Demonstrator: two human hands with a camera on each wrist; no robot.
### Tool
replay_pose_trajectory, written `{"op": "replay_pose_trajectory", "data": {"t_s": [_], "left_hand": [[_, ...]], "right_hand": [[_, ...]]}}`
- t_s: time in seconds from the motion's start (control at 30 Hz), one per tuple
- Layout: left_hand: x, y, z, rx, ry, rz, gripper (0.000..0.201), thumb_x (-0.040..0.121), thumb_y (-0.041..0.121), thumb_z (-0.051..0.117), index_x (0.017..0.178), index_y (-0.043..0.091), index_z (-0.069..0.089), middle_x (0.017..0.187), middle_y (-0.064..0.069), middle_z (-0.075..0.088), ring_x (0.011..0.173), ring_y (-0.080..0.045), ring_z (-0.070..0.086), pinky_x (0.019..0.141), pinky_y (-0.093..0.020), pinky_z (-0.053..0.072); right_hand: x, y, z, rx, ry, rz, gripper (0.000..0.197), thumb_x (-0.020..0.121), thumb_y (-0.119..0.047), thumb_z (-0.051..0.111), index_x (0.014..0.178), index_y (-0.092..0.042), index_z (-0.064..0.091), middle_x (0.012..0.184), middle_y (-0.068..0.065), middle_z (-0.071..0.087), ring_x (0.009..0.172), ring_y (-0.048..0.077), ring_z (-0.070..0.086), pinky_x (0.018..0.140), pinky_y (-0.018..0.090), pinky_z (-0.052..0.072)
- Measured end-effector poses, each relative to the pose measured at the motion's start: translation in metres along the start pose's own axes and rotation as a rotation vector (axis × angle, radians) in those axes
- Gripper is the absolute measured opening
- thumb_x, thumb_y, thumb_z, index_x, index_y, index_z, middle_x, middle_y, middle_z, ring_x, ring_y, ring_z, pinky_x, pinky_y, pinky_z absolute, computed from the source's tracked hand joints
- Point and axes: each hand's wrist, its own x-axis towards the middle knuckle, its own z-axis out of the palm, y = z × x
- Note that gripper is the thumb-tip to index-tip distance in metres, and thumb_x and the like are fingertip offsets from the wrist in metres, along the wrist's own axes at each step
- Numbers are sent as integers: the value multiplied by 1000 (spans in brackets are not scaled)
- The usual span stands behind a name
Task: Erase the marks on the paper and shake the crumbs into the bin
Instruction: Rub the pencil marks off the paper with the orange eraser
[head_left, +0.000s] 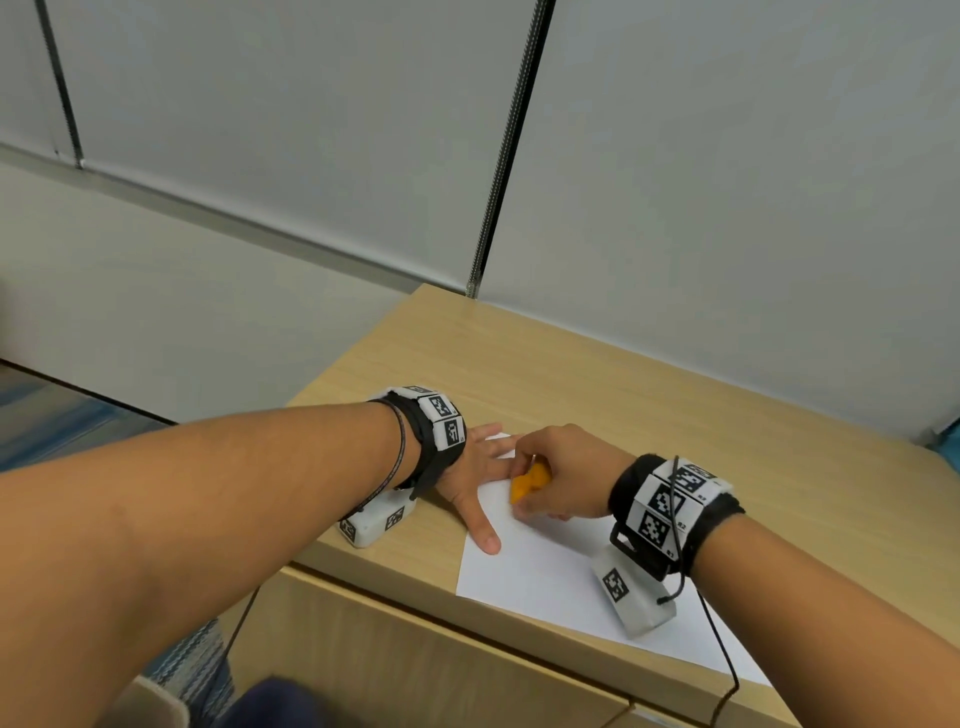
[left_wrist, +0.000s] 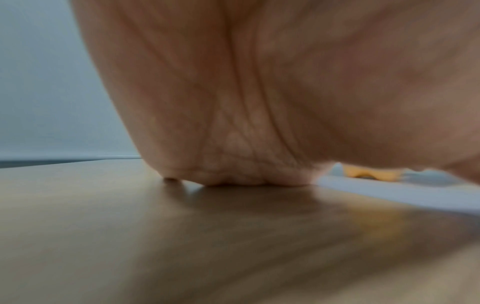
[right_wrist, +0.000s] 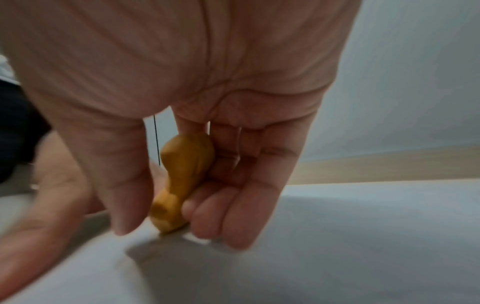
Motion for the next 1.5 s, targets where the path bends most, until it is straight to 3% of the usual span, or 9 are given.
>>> {"op": "replay_pose_trajectory", "data": {"t_s": [0.23,0.37,0.53,0.8,0.93,1.07,1.23,1.37,1.5], "left_hand": [[-1,2,-1,9,13,-1,115,78,74,61,149,43,-23,160,6,-30,147,-23,-27,114,-61,-9],[5,-3,4,14,12,-5,114,74,79,60,151,45,-16,160,7,-31,147,-24,-27,113,-64,-7],[3,-1,1,27,17,6,114,76,77,60,153,41,-16,161,8,-28,148,-25,-26,114,-63,-5],[2,-1,1,26,28,6,115,75,77,60,153,40,-16,162,7,-26,148,-24,-25,114,-63,-6],[5,-4,4,15,27,-2,111,72,79,61,154,45,-6,160,7,-30,147,-25,-28,113,-64,-9],[3,-2,2,12,30,17,112,76,76,61,153,43,-12,161,7,-27,148,-26,-26,114,-63,-7],[7,-4,3,0,21,5,117,69,80,64,153,46,-11,159,6,-33,146,-25,-28,114,-65,-7],[6,-1,3,26,26,11,114,75,77,61,152,43,-16,160,4,-30,147,-27,-27,114,-62,-7],[9,-5,5,-13,36,14,110,72,78,63,153,47,-5,159,4,-33,146,-27,-29,115,-58,-9]], "right_hand": [[7,7,0,-93,117,39,24,83,-37,76,86,-16,65,59,-3,64,53,12,60,69,35,59],[-3,-5,4,-13,-122,-43,27,82,-38,80,90,-14,69,64,5,73,52,10,65,57,18,53],[4,-6,3,-196,68,-36,29,86,-39,74,88,-11,68,66,-1,67,66,16,67,69,32,56],[6,-5,1,-173,50,-19,22,86,-38,73,85,-19,63,68,-4,69,64,12,68,67,29,56],[-3,-12,3,-47,-177,-113,27,84,-37,79,95,-16,69,66,-2,71,56,2,62,65,17,51],[7,-3,2,-205,42,-48,28,82,-40,77,94,-17,65,75,-5,70,75,15,67,77,36,57],[-2,-3,3,31,-189,-84,29,77,-36,85,94,-21,67,68,-8,69,61,3,62,72,27,55],[1,3,3,-60,16,-32,26,79,-35,81,91,-20,64,67,-7,69,61,3,62,76,34,58],[-5,-5,5,54,-213,-74,30,76,-34,86,93,-19,66,66,-5,70,56,3,63,71,30,56]]}}
